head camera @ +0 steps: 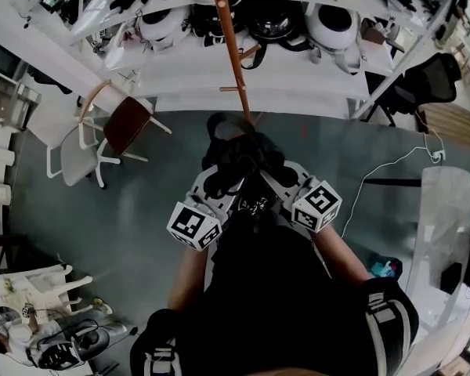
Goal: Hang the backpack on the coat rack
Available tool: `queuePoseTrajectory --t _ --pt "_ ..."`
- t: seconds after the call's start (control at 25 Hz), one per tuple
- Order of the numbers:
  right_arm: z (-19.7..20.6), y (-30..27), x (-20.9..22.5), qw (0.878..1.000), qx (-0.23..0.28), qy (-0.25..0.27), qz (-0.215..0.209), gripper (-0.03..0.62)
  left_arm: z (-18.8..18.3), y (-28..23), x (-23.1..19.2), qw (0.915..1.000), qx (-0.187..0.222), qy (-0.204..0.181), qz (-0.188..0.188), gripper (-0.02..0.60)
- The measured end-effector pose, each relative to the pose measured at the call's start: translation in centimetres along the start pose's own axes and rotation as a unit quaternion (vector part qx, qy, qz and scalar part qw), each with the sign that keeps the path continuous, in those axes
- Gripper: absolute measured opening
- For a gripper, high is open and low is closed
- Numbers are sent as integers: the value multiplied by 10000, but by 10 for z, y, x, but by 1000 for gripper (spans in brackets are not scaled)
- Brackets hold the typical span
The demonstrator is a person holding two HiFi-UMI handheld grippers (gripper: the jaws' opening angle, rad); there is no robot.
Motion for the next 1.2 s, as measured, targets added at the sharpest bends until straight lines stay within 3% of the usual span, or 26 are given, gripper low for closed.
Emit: queuePoseTrajectory --t 0.48,1.2 --pt "-7 -44 26 9997 45 -70 224 52 -22 -21 -55 9995 -11 -74 314 107" --pt "-30 -124 81 9956 257 -11 901 52 -73 -74 -155 9946 -131 -254 998 107"
Point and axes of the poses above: the fingertips, and each gripper's own axes: y backward along the fingers, x to its right, z out of its underside, the point moved 10 cm from there along y, backward along the fingers, and after that the axes turned 10 degrees about y, right-handed, at the moved point
